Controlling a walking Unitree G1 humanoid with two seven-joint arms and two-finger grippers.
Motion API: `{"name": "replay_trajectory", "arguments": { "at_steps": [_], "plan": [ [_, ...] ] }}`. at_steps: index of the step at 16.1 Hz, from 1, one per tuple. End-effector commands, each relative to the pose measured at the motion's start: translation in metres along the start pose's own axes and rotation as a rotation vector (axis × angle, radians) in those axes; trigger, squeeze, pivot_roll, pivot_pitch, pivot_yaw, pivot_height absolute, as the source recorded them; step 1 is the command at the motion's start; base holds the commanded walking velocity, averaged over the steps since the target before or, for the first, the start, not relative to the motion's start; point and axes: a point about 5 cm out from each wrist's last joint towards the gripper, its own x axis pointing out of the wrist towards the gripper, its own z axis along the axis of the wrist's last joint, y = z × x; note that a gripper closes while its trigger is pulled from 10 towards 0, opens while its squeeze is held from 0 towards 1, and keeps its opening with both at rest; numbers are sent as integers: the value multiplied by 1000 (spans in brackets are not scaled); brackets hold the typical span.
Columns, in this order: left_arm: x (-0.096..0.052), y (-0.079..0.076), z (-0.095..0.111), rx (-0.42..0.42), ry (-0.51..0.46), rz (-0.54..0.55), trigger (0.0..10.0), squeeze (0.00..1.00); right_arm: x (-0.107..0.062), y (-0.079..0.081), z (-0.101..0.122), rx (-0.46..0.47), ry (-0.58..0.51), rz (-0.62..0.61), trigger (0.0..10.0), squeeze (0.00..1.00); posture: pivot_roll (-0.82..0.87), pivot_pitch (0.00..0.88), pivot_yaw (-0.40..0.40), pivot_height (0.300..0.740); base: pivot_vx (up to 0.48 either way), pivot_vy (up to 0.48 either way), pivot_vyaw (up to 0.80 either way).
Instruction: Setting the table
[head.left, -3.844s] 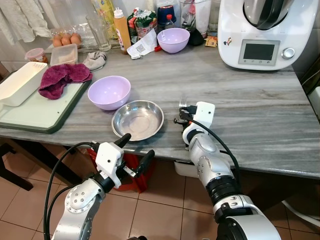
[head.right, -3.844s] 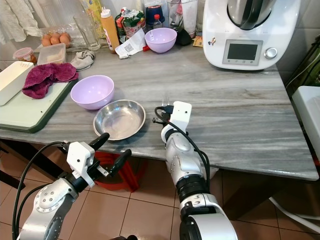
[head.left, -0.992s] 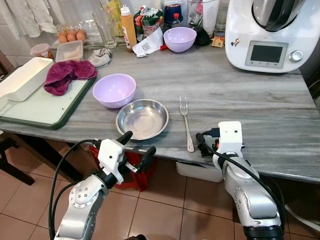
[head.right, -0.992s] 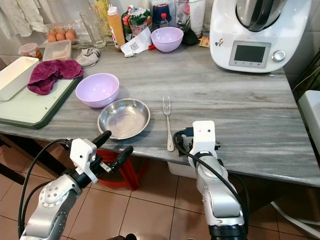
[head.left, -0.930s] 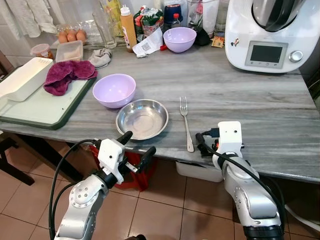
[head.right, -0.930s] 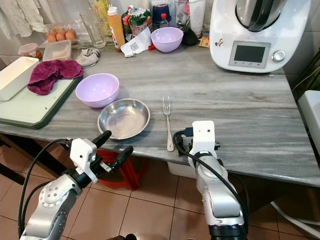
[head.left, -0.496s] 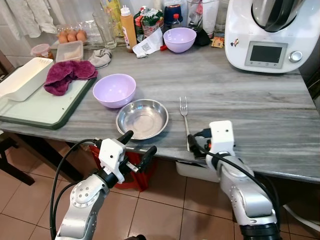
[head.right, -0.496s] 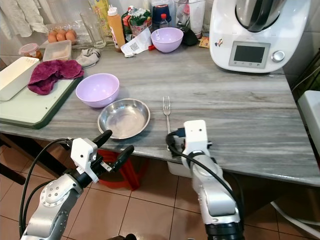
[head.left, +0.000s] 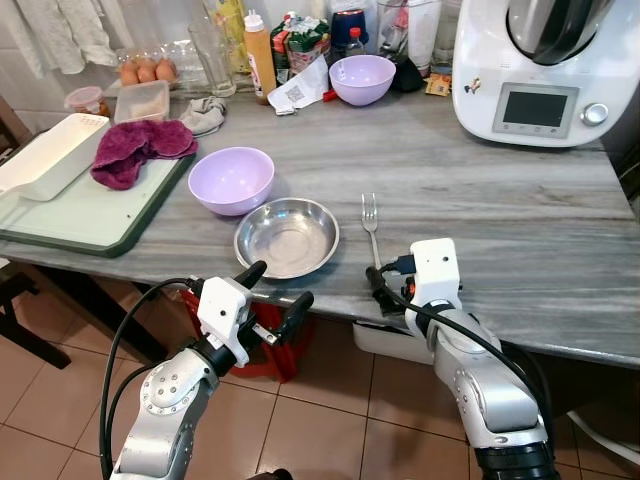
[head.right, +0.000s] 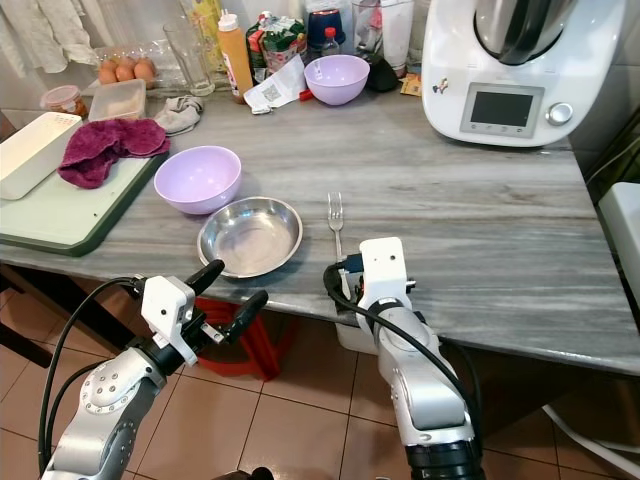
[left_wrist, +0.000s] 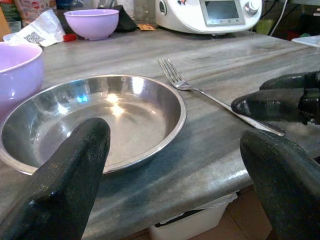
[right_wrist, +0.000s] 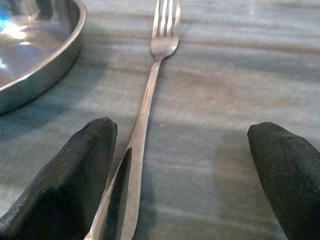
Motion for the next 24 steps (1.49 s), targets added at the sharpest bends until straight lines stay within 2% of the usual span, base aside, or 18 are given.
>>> {"name": "replay_trajectory", "arguments": {
  "at_steps": [1,3,6,9,16,24],
  "plan": [
    [-2,1,2,18,3,6,10000,0,-5,-4,7,-1,-65,-34,10000,1000,-134,111,80,740,0,0,0],
    [-2,2,2,19,3,8,10000,0,-7,-6,9,-8,-84,-37,10000,1000,-134,111,81,740,0,0,0],
    [-3,2,4,18,1,3,10000,0,-14,-18,6,-114,-46,-91,10000,1000,-147,122,88,740,0,0,0],
    [-1,-1,3,13,4,-9,10000,0,-14,-20,6,-112,-27,-84,10000,1000,-150,124,90,740,0,0,0],
    [-1,-5,2,6,9,-10,10000,0,-13,-13,-11,-128,75,-21,10000,996,-147,141,83,740,0,0,0],
    [-2,-3,1,6,17,-4,10000,0,-5,-5,-11,-111,83,12,10000,992,-142,138,86,740,0,0,0]
  ]
}}
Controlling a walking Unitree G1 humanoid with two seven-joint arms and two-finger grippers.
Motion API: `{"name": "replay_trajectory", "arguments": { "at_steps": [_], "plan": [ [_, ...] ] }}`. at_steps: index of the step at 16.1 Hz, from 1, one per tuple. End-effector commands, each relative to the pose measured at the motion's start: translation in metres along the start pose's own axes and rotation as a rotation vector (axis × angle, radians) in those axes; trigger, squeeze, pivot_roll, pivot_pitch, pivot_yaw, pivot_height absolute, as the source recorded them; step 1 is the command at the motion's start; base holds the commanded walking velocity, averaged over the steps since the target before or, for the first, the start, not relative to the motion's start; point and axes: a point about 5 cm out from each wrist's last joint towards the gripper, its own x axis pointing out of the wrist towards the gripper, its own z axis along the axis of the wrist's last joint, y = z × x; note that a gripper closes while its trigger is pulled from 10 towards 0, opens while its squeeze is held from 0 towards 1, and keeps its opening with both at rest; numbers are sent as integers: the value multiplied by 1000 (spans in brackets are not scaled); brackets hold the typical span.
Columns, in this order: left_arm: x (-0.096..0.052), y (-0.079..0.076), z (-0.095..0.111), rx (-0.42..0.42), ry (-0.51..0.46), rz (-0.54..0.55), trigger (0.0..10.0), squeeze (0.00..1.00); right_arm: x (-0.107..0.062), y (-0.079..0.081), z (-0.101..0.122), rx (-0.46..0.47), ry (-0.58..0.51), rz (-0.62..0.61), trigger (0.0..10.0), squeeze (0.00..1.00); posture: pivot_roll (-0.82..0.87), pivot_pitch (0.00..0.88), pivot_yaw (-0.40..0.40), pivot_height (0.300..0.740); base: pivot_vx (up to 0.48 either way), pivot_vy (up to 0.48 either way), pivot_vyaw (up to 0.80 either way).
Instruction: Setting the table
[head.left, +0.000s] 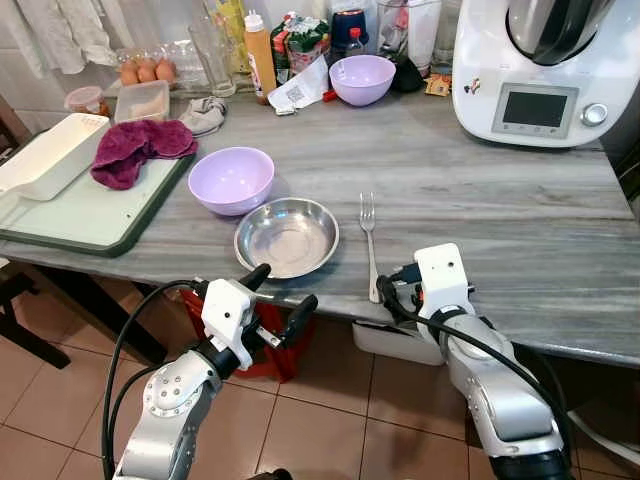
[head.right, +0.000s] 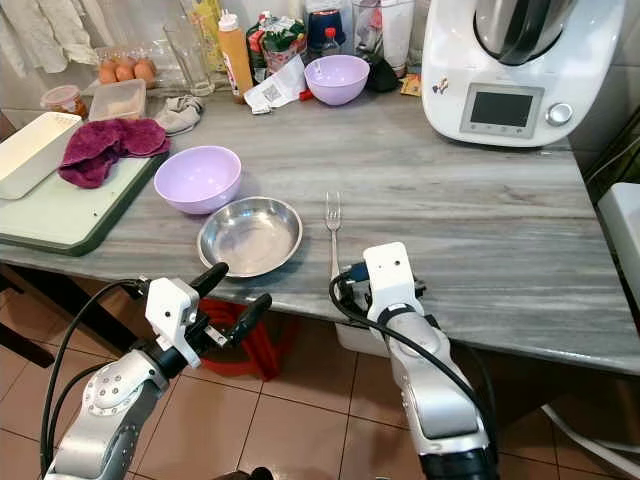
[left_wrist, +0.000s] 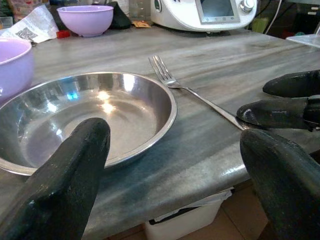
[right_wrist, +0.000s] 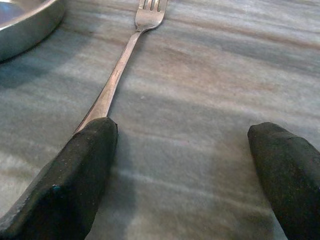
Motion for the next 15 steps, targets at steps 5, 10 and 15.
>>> {"name": "replay_trajectory", "arguments": {
  "at_steps": [5,10,15],
  "plan": [
    [-2,3,1,21,6,10,10000,0,7,10,-1,24,5,27,10000,996,-136,135,87,740,0,0,0],
    [-2,3,2,23,5,13,10000,0,9,11,5,56,-38,12,10000,996,-136,135,87,740,0,0,0],
    [-2,5,3,25,-2,17,10000,0,5,2,21,101,-162,-48,10000,1000,-134,129,86,740,0,0,0]
  ]
}}
